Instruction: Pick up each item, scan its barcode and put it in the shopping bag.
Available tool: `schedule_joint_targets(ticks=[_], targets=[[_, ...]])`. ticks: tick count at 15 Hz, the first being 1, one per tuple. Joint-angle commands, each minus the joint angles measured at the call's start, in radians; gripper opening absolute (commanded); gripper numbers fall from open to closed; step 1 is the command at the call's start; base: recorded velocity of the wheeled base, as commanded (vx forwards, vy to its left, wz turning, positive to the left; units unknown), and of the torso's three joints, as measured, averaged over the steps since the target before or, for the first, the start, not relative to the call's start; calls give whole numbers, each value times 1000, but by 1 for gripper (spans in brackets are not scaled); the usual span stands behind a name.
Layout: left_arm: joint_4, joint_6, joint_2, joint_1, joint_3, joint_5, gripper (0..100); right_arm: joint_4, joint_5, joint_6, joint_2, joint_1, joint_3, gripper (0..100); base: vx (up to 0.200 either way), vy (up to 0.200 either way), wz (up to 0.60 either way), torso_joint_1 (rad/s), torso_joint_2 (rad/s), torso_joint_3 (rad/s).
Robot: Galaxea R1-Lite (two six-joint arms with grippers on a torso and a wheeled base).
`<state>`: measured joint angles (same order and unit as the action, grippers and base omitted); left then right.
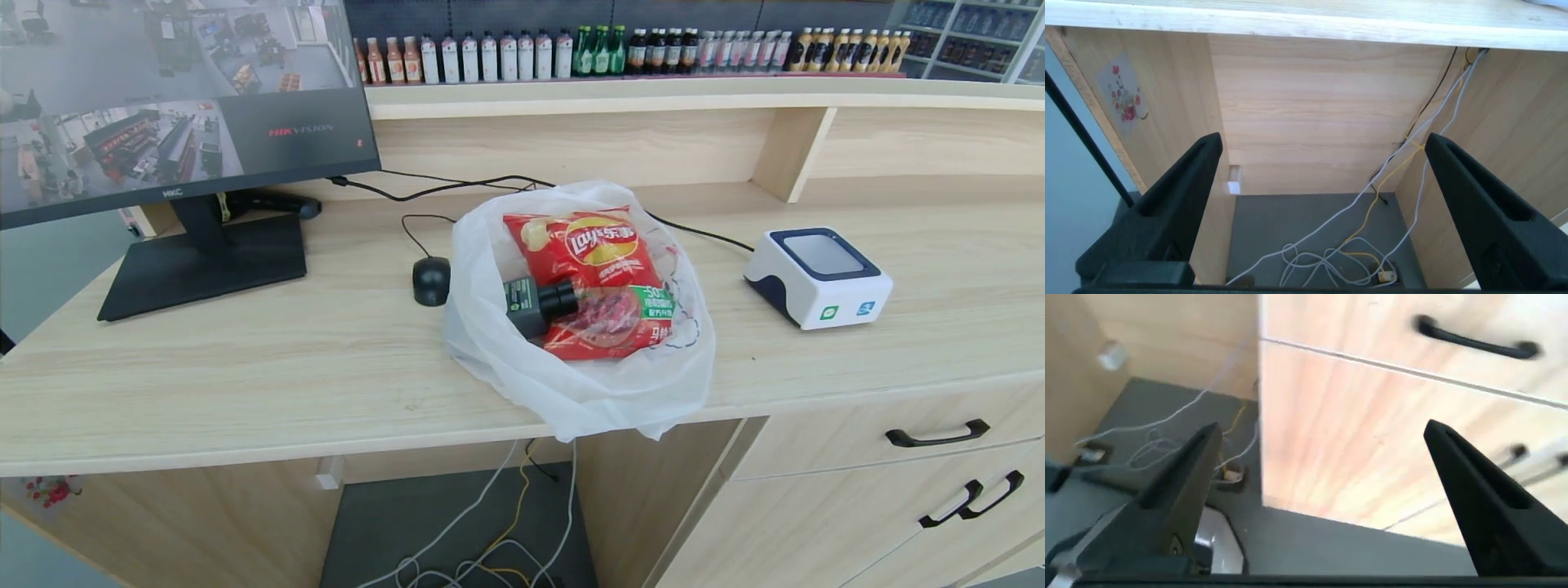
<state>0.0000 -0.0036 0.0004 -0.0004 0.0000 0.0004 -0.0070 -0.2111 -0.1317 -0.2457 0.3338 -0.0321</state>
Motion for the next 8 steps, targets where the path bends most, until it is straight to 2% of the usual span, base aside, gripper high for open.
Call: schedule_joint_targets(ticks=[1, 5, 6, 7, 8], targets=[[0, -1, 0, 0, 0, 0, 100, -50, 18, 23, 152, -245, 28, 100, 0, 0, 0, 0, 0, 0], [0, -1, 0, 0, 0, 0, 100, -51, -5, 37, 151, -246, 28, 100, 0, 0, 0, 0, 0, 0], [0, -1, 0, 0, 0, 1, 100, -51, -163, 37, 154, -276, 28, 100, 0, 0, 0, 0, 0, 0], [0, -1, 0, 0, 0, 1, 100, -54, -100, -2, 155, -266, 28, 100, 0, 0, 0, 0, 0, 0], [0, -1, 0, 0, 0, 1, 100, -54, -7, 21, 155, -268, 31, 100, 0, 0, 0, 0, 0, 0]])
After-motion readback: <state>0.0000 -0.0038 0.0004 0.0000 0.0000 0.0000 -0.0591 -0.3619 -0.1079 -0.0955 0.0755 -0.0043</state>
